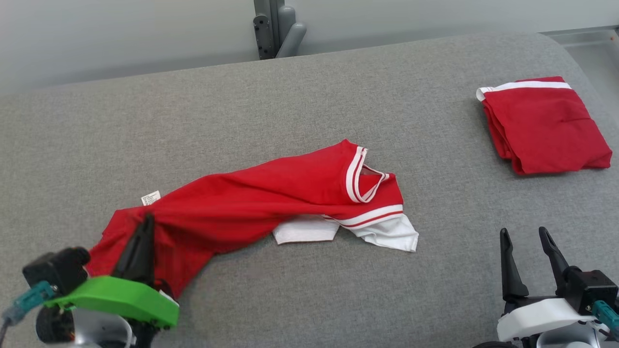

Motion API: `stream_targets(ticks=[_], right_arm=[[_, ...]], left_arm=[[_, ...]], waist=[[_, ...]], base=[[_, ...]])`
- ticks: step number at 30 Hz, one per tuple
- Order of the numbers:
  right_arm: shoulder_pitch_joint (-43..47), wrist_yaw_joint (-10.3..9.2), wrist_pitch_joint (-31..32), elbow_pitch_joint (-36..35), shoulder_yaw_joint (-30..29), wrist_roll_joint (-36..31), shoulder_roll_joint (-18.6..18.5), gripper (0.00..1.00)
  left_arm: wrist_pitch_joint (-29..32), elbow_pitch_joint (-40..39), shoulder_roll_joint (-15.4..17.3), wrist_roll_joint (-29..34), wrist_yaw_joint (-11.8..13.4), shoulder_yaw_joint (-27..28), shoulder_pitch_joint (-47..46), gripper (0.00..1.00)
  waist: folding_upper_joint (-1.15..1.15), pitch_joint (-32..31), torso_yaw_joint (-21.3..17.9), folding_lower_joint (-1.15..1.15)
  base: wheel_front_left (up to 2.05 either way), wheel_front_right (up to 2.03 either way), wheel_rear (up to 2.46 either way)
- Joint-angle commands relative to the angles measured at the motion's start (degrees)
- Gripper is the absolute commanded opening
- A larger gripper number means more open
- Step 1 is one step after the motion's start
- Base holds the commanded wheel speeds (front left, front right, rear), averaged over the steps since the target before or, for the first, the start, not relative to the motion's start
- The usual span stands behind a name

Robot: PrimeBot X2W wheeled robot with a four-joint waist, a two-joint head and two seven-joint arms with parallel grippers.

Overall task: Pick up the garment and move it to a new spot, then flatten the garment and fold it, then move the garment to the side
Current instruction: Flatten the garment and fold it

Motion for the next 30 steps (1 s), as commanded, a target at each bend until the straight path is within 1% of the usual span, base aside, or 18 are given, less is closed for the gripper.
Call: stream_targets(ticks=[1,4,7,11,14,17,19,21,24,25,26,28,30], right_arm=[[0.3,-0.08,0.0,0.2,0.0,0.4,-0.2,1.00],[0.1,-0.08,0.0,0.3,0.0,0.6,-0.1,1.00],[-0.4,-0.08,0.0,0.3,0.3,0.3,-0.1,1.00],[-2.4,-0.08,0.0,0.3,0.9,-0.7,-0.2,1.00],[-4.0,-0.08,0.0,0.3,1.3,-1.3,-0.2,1.00],[-4.6,-0.08,0.0,0.2,1.2,-1.2,-0.2,1.00],[-3.7,-0.08,0.0,0.4,1.0,-0.6,-0.2,1.00],[-2.4,-0.08,0.0,0.9,0.8,-0.2,-0.1,1.00],[-0.5,-0.08,0.0,1.4,0.4,0.4,-0.1,1.00],[-0.5,-0.08,0.0,1.4,0.4,0.4,-0.1,1.00],[0.3,-0.08,0.0,1.5,0.2,0.5,-0.2,1.00],[1.3,-0.08,0.0,1.5,-0.3,0.7,-0.1,1.00],[1.8,-0.08,0.0,1.5,-0.6,0.6,-0.1,1.00]], left_arm=[[0.7,-0.9,1.7,0.9,0.5,0.8,-2.4,0.00],[2.6,-1.2,4.5,2.1,0.5,2.1,-7.9,0.00],[5.0,2.1,7.0,2.7,-0.8,2.6,-15.2,0.00],[7.9,11.0,8.9,3.9,-4.4,0.3,-27.1,0.00],[8.2,18.3,9.8,5.0,-7.0,-1.2,-35.7,0.00],[8.1,21.5,10.7,6.7,-9.2,-2.7,-40.3,0.00],[8.7,20.5,11.7,6.7,-10.4,-3.4,-39.4,0.00],[10.2,17.6,13.1,6.0,-11.3,-4.0,-35.2,0.00],[12.2,10.3,14.9,4.0,-10.3,-4.1,-24.9,0.00],[12.2,10.3,14.9,4.0,-10.3,-4.1,-24.9,0.00],[12.8,7.6,15.3,3.0,-9.5,-4.1,-20.3,0.00],[13.1,2.8,16.0,2.4,-7.0,-3.3,-11.0,0.00],[12.1,-0.9,15.0,0.9,-4.4,-2.6,-2.3,0.00]], waist=[[0.66,-0.3,0.2,0.00],[0.66,-0.7,0.4,0.00],[0.66,-0.7,0.7,0.00],[0.66,0.4,0.3,0.00],[0.66,1.1,-0.8,0.00],[0.66,0.9,-2.4,0.00],[0.66,0.5,-3.3,0.00],[0.66,0.0,-3.8,0.00],[0.66,-0.8,-4.0,0.00],[0.66,-0.8,-4.0,0.00],[0.66,-0.9,-3.9,0.00],[0.66,-1.1,-3.4,0.00],[0.66,-1.0,-2.6,0.00]], base=[[0.00,0.00,0.00],[0.00,0.00,0.00],[0.00,0.00,0.00],[0.00,0.00,0.00],[0.00,0.00,0.00],[0.00,0.00,0.00],[0.00,0.00,0.00],[0.00,0.00,0.00],[0.00,0.00,0.00],[0.00,0.00,0.00],[0.00,0.00,0.00],[0.00,0.00,0.00],[0.00,0.00,0.00]])
